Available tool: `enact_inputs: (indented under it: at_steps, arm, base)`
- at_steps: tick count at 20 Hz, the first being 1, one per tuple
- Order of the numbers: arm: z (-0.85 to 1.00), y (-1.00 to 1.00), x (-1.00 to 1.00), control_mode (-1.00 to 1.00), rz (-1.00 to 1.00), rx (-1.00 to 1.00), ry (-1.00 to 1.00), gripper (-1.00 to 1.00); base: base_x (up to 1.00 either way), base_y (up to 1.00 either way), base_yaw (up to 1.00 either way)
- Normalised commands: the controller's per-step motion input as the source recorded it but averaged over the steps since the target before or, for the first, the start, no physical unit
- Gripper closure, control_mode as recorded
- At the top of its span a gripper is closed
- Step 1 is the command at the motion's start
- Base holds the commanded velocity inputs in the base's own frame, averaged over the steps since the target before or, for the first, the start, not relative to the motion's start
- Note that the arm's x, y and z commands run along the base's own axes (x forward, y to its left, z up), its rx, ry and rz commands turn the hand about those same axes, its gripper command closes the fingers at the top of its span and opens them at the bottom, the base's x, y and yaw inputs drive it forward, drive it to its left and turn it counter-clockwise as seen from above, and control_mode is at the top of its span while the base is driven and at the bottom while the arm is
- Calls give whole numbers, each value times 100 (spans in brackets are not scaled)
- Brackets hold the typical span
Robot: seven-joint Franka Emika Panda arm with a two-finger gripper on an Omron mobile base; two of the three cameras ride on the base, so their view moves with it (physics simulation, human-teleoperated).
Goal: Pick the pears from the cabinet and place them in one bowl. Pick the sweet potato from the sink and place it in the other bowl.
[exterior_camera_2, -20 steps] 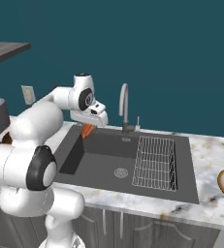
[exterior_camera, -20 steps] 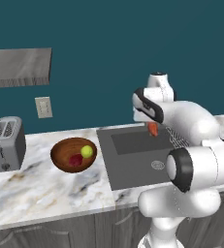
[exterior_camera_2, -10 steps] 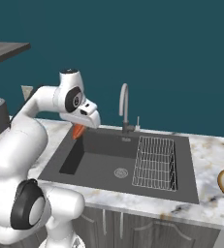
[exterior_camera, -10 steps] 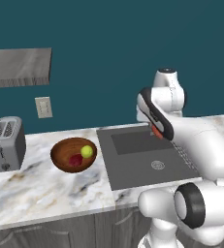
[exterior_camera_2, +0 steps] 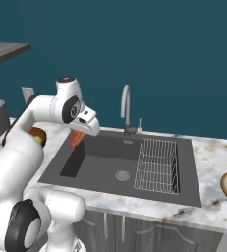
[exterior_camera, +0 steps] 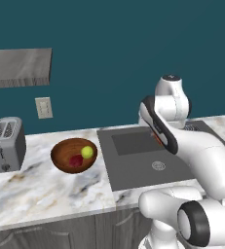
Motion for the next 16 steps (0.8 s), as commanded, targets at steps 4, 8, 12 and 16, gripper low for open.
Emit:
enact_inputs:
  at_steps: [4, 8, 12, 16]
  arm:
    - [0, 0, 0, -100, 0, 0, 0, 100]
    - [0, 0, 0, -100, 0, 0, 0, 100]
    - [0, 0, 0, 100, 0, 0, 0, 100]
    - [0, 0, 0, 100, 0, 0, 0, 100]
  base:
    - [0, 0, 0]
    - [0, 0, 0]
    - [0, 0, 0]
    - [-83, 0, -1]
